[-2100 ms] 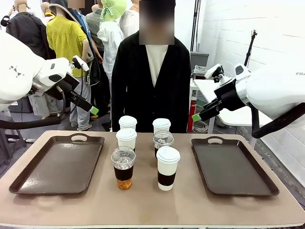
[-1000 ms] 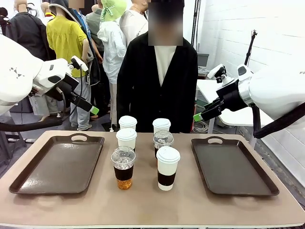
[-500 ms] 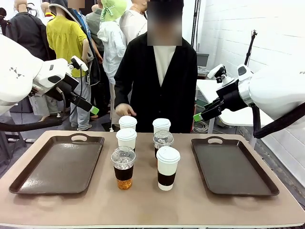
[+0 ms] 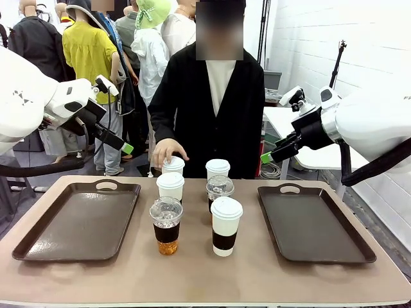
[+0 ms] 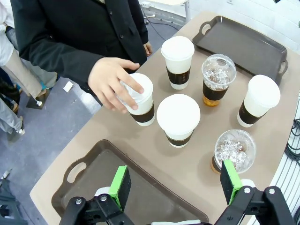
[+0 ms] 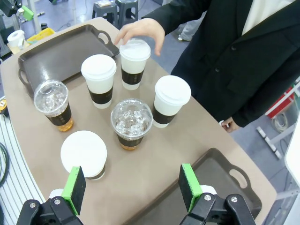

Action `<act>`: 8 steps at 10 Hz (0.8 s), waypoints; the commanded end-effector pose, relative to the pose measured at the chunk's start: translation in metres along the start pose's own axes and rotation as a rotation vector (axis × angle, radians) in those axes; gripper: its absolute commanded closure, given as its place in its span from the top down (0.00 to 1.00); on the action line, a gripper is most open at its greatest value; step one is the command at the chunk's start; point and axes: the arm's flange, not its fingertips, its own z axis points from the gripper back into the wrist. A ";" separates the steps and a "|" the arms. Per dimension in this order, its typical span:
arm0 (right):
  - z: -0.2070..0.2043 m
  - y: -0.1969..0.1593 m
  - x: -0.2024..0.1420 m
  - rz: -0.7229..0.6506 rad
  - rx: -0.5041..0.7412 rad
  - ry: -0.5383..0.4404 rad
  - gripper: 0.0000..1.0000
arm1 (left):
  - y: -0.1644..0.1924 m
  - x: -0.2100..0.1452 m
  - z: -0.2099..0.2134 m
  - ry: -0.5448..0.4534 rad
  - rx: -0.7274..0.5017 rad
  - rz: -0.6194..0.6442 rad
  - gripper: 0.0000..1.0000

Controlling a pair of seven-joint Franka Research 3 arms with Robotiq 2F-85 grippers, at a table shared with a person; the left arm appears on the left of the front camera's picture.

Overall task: Distribute the coffee onto the tray.
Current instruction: Pick up one iced Americano and place it on the right Handle tray.

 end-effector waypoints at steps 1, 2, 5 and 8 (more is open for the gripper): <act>0.000 0.000 -0.001 -0.003 0.008 -0.002 1.00 | 0.001 -0.001 0.001 0.001 -0.007 0.004 1.00; 0.000 0.000 -0.001 -0.003 0.008 -0.002 1.00 | 0.001 -0.001 0.001 0.001 -0.007 0.004 1.00; 0.000 0.000 -0.001 -0.003 0.008 -0.002 1.00 | 0.001 -0.001 0.001 0.001 -0.007 0.004 1.00; 0.002 -0.005 0.003 0.005 0.002 -0.001 1.00 | 0.001 -0.001 0.001 0.001 -0.007 0.004 1.00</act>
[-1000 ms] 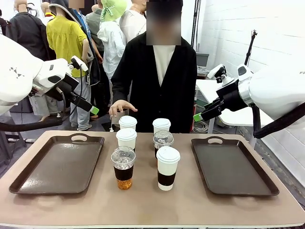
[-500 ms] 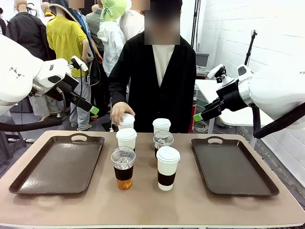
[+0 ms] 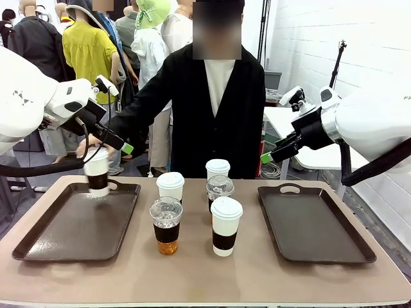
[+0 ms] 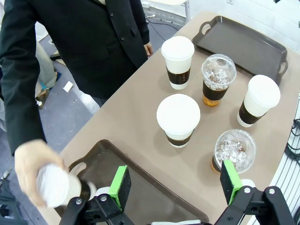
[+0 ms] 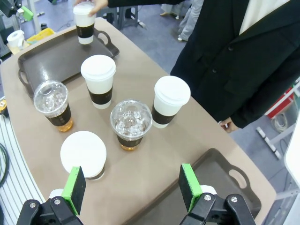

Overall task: Distribute the coffee onto the tray.
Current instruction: Pick up one iced Americano and place it on the right Handle tray.

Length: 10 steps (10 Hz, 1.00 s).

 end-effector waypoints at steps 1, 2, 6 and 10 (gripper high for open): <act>0.004 -0.010 0.004 0.010 0.029 -0.004 1.00 | 0.001 -0.001 0.001 0.001 -0.007 0.004 1.00; 0.007 -0.016 0.003 0.016 0.068 -0.020 1.00 | 0.001 -0.001 0.001 0.001 -0.007 0.004 1.00; 0.005 -0.062 -0.004 0.074 0.222 -0.083 1.00 | 0.001 -0.001 0.001 0.001 -0.007 0.004 1.00; -0.005 -0.084 -0.044 0.155 0.275 -0.237 1.00 | 0.001 -0.001 0.001 0.001 -0.007 0.004 1.00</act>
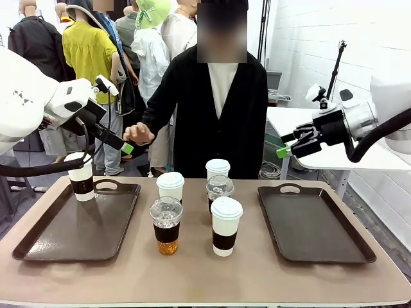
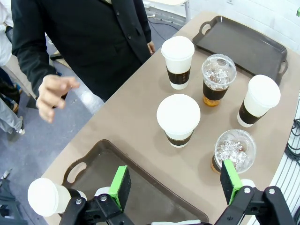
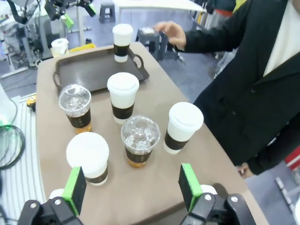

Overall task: Distribute the coffee onto the tray.
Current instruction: Pick up one iced Americano and place it on the right Handle tray.

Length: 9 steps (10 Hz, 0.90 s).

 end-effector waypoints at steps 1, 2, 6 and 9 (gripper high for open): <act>-0.007 -0.010 -0.029 0.020 0.022 -0.094 1.00 | 0.001 -0.001 0.000 0.000 -0.007 0.004 1.00; -0.008 -0.009 -0.044 0.019 0.025 -0.120 1.00 | 0.001 -0.001 0.000 0.000 -0.007 0.004 1.00; -0.010 -0.008 -0.098 -0.051 0.043 -0.160 1.00 | 0.001 -0.001 0.000 0.000 -0.007 0.004 1.00; -0.019 -0.017 -0.126 -0.103 0.080 -0.143 1.00 | 0.001 -0.001 0.000 0.000 -0.007 0.004 1.00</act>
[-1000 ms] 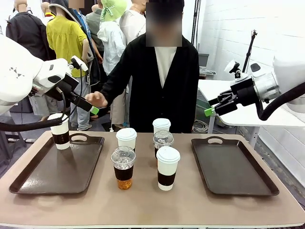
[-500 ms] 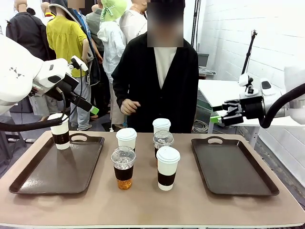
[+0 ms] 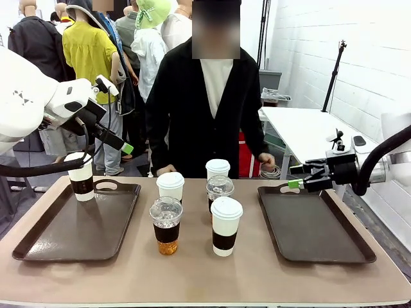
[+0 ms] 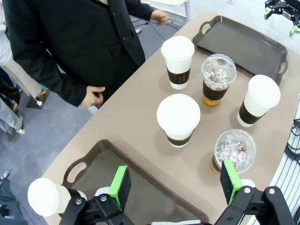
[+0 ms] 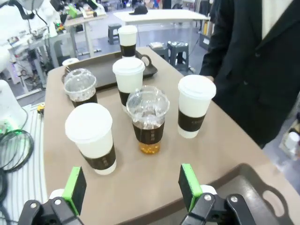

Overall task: Distribute the coffee onto the tray.
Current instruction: Pick up one iced Americano and place it on the right Handle tray.

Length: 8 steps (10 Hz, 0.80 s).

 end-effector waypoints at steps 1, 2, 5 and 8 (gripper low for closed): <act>-0.004 -0.007 -0.004 -0.001 -0.009 -0.006 1.00 | 0.001 -0.001 0.000 0.000 -0.007 0.004 1.00; -0.002 -0.003 -0.001 -0.017 -0.041 0.002 1.00 | 0.001 -0.001 0.000 0.000 -0.007 0.004 1.00; -0.001 -0.003 -0.006 -0.013 0.001 0.010 1.00 | 0.001 -0.001 0.000 0.000 -0.007 0.004 1.00; 0.000 -0.003 -0.007 -0.014 -0.005 0.025 1.00 | 0.001 -0.001 0.000 0.000 -0.007 0.004 1.00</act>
